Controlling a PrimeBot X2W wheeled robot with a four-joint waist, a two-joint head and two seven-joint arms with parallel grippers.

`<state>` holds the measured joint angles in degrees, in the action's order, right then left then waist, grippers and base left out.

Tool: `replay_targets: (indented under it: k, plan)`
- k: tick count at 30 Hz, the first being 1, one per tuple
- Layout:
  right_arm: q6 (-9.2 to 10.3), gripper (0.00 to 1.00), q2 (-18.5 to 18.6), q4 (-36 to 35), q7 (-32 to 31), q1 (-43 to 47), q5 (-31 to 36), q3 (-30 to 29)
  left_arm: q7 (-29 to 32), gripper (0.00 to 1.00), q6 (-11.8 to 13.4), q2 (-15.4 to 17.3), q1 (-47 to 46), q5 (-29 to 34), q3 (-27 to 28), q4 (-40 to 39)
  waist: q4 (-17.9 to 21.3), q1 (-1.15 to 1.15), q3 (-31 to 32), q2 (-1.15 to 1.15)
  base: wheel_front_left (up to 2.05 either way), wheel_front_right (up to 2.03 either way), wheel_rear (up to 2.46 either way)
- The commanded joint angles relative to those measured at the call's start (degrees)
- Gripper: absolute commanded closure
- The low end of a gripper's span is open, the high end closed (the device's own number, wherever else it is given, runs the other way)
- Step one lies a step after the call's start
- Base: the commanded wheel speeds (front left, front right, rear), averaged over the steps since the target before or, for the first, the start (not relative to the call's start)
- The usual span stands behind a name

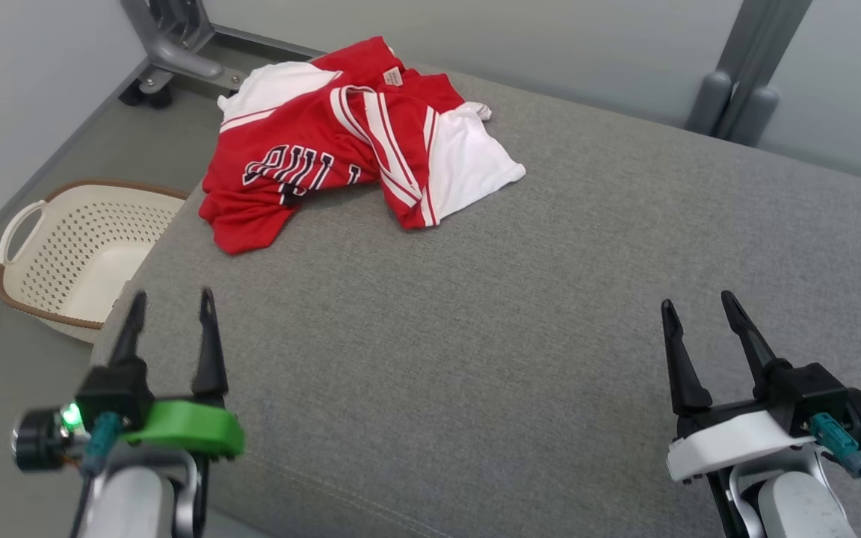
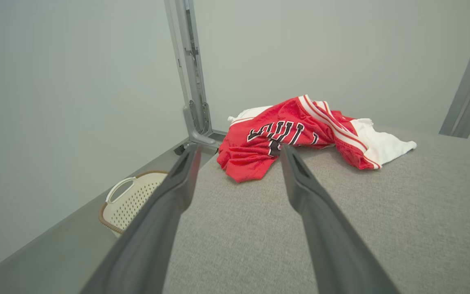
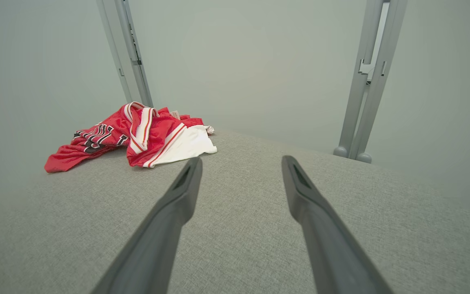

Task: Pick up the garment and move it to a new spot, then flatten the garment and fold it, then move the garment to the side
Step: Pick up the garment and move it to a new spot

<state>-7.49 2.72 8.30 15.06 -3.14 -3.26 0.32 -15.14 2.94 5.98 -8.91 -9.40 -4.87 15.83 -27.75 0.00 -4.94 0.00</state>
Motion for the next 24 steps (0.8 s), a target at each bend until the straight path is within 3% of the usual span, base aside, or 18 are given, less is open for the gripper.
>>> replay_targets:
  k: [1, 5, 7, 12, 19, 24]
  plan:
    - [-0.01, 0.00, 0.29, -0.55, 0.18, -1.26, 0.61, -0.34, -0.03, 0.00, -0.73, 1.55, -3.70, 1.14, 0.28, -0.25, 3.37, 0.00, -3.76, 0.00, 0.00, 0.00, 0.00]
    - [-0.01, 0.00, 0.29, -1.87, 0.18, -3.17, 2.31, -0.30, 0.45, 0.00, -3.05, 6.40, -15.15, 2.46, 0.79, 1.54, 6.21, 0.00, -8.02, 0.00, 0.00, 0.00, 0.00]
    - [-0.01, 0.00, 0.28, -3.05, 0.18, -4.52, 2.53, -0.21, 1.93, 0.00, -5.73, 8.62, -21.33, 2.87, -0.16, 3.11, 7.62, 0.00, -10.08, 0.00, 0.00, 0.00, 0.00]
    - [-0.01, 0.00, 0.27, -7.26, 0.18, -7.53, 4.11, 2.16, 9.51, 0.00, -9.07, 14.20, -35.86, 1.42, -0.81, 10.07, 12.79, 0.00, -15.43, 0.00, 0.00, 0.00, 0.00]
    - [-0.01, 0.00, 0.27, -10.90, 0.17, -8.77, 5.59, 3.42, 22.17, 0.00, -10.35, 15.00, -46.11, -6.56, -2.43, 23.19, 18.23, 0.00, -19.96, 0.00, 0.00, 0.00, 0.00]
    - [-0.01, 0.00, 0.25, -11.98, 0.18, -8.84, 5.74, 3.18, 26.00, 0.00, -10.42, 15.71, -48.13, -10.84, -4.65, 28.44, 20.44, 0.00, -22.56, 0.00, 0.00, 0.00, 0.00]
